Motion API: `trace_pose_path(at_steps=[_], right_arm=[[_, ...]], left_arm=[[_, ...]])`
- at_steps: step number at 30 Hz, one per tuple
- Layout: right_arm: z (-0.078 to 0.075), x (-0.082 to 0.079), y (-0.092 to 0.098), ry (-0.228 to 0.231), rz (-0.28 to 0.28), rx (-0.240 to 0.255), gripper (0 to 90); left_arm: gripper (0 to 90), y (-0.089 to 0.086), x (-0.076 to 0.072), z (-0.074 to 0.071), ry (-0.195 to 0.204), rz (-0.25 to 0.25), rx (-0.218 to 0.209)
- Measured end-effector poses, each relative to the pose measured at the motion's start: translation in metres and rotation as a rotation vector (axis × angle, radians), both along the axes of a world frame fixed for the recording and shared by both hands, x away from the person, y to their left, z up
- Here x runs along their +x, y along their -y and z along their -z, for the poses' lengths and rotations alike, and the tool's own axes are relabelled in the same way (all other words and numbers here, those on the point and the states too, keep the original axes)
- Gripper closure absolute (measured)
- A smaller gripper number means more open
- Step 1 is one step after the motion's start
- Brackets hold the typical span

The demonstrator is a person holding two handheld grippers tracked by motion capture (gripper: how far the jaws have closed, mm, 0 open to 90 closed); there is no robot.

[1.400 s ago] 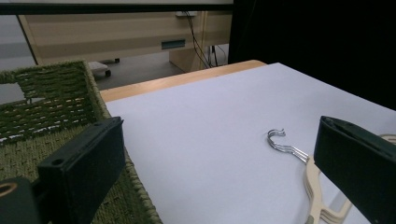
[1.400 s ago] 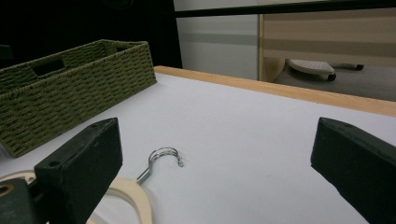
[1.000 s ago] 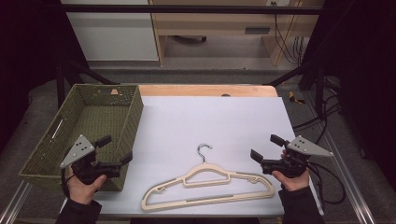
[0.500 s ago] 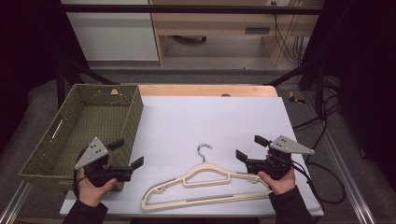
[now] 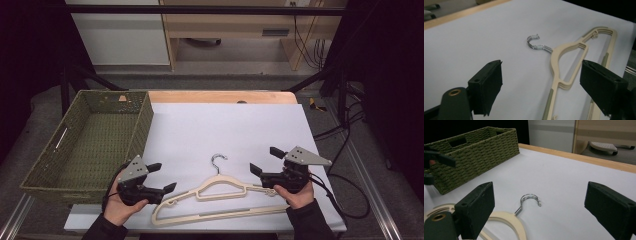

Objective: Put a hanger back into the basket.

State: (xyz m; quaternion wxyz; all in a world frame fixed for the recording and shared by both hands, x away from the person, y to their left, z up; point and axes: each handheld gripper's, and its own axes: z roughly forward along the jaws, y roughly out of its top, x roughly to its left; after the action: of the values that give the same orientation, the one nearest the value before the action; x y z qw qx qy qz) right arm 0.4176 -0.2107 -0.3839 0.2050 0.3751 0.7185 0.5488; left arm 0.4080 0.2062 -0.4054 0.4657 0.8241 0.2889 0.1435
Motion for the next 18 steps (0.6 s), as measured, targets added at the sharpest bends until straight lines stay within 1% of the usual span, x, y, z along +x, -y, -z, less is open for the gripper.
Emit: trace_pose_path(at_steps=[1,2,3,4,5,6,7,8,10,11,12,14,15,16,17,18], right_arm=[[0.001,0.000,-0.001,-0.005,0.000,0.002,9.7],[0.001,0.000,0.000,-0.006,-0.006,-0.010,9.6],[0.002,0.000,-0.001,-0.006,-0.005,-0.009,9.6],[0.002,0.000,-0.002,-0.010,-0.008,-0.006,9.6],[0.003,0.001,-0.003,-0.011,-0.008,-0.005,9.6],[0.003,0.001,-0.003,-0.013,-0.014,-0.013,9.6],[0.003,0.001,-0.003,-0.013,-0.014,-0.013,9.6],[0.004,0.001,-0.004,-0.013,-0.011,-0.016,9.6],[0.005,0.001,-0.005,-0.017,-0.011,-0.019,9.6],[0.005,0.001,-0.005,-0.018,-0.013,-0.018,9.6],[0.006,0.002,-0.005,-0.017,-0.014,-0.020,9.6],[0.007,0.002,-0.006,-0.022,-0.013,-0.022,9.6],[0.007,0.002,-0.006,-0.022,-0.013,-0.022,9.6],[0.007,0.003,-0.006,-0.024,-0.020,-0.029,9.6],[0.008,0.003,-0.006,-0.025,-0.024,-0.033,9.6],[0.008,0.003,-0.007,-0.028,-0.020,-0.031,9.6]], left_arm=[[20.1,0.003,0.001,0.003,-0.008,0.009,0.013],[23.3,0.005,0.002,0.007,-0.024,0.024,0.023],[25.4,0.008,0.003,0.010,-0.038,0.034,0.033],[27.7,0.012,0.005,0.018,-0.061,0.049,0.059],[29.1,0.014,0.006,0.021,-0.075,0.050,0.076],[31.1,0.014,0.006,0.021,-0.075,0.050,0.076],[31.1,0.016,0.007,0.025,-0.088,0.050,0.088],[33.2,0.018,0.009,0.030,-0.111,0.059,0.103],[38.2,0.020,0.010,0.036,-0.140,0.065,0.120],[42.4,0.022,0.011,0.039,-0.155,0.074,0.135],[42.4,0.023,0.012,0.041,-0.170,0.083,0.147],[48.7,0.025,0.014,0.046,-0.191,0.097,0.165],[48.7,0.026,0.014,0.048,-0.200,0.104,0.173],[52.3,0.028,0.015,0.050,-0.200,0.112,0.186],[53.7,0.029,0.015,0.052,-0.203,0.114,0.196],[56.1,0.030,0.016,0.055,-0.214,0.125,0.204]])
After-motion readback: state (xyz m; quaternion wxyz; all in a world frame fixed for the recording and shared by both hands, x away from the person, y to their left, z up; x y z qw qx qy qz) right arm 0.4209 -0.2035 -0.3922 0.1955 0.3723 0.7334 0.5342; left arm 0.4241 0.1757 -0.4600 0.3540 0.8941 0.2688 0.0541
